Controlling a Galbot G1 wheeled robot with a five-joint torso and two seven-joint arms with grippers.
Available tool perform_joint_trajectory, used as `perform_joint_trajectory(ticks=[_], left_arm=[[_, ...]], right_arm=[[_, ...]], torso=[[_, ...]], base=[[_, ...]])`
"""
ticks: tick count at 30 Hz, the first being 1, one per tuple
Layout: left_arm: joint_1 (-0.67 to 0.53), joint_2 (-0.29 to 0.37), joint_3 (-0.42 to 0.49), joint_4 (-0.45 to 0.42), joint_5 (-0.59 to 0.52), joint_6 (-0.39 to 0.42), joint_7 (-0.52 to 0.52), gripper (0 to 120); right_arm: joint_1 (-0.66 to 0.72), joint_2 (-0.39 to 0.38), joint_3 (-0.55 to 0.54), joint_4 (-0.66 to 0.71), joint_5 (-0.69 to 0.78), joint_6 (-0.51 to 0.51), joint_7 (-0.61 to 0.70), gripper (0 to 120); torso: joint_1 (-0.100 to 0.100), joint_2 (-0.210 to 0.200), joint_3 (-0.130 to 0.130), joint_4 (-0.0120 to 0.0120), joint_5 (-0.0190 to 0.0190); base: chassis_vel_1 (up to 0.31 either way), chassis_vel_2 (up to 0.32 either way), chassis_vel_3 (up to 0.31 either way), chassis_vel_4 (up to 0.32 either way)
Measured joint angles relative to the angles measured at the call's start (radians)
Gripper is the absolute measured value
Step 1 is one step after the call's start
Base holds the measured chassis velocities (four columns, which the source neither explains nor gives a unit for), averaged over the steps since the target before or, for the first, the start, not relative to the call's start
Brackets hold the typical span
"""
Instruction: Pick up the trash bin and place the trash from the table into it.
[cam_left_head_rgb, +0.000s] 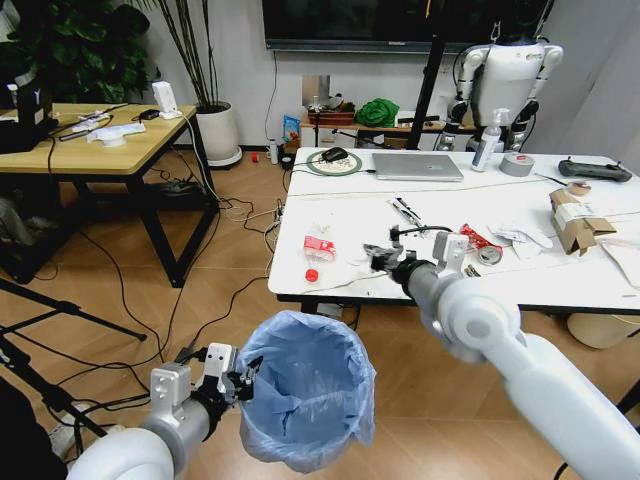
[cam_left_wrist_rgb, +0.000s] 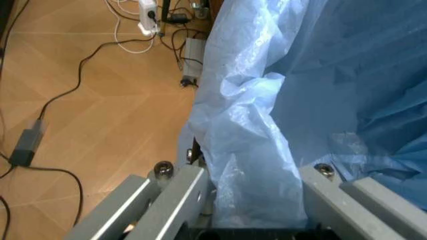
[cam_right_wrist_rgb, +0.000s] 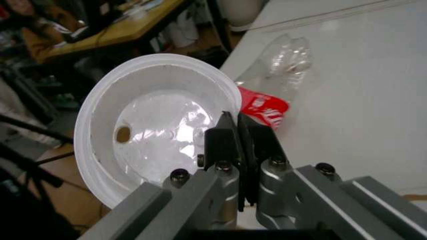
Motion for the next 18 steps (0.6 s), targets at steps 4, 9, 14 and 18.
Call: perform_joint_trajectory(ticks=[4,9,14,18], left_arm=[[0.001,-0.005,0.001,0.0,0.002,0.0,-0.001,2],[0.0,-0.018,0.012,0.003,0.003,0.0,-0.017,2],[-0.005,-0.024,0.027,0.007,-0.022,0.0,-0.061,2],[-0.005,-0.026,0.035,0.007,-0.028,0.0,-0.076,2]], right_arm=[[-0.072,-0.017,0.02,0.048,-0.019,0.019,-0.145,0],[-0.169,-0.043,0.064,0.113,-0.078,0.022,-0.354,0],[-0.26,-0.068,0.099,0.158,-0.179,0.022,-0.475,0],[-0.318,-0.078,0.115,0.169,-0.25,0.019,-0.515,0]], torso=[[0.0,0.0,0.0,-0.0001,0.0],[0.0,0.0,0.0,-0.0001,0.0],[0.0,0.0,0.0,0.0,0.0],[0.0,0.0,0.0,0.0,0.0001]], base=[[0.0,0.0,0.0,0.0],[0.0,0.0,0.0,0.0],[0.0,0.0,0.0,0.0],[0.0,0.0,0.0,0.0]])
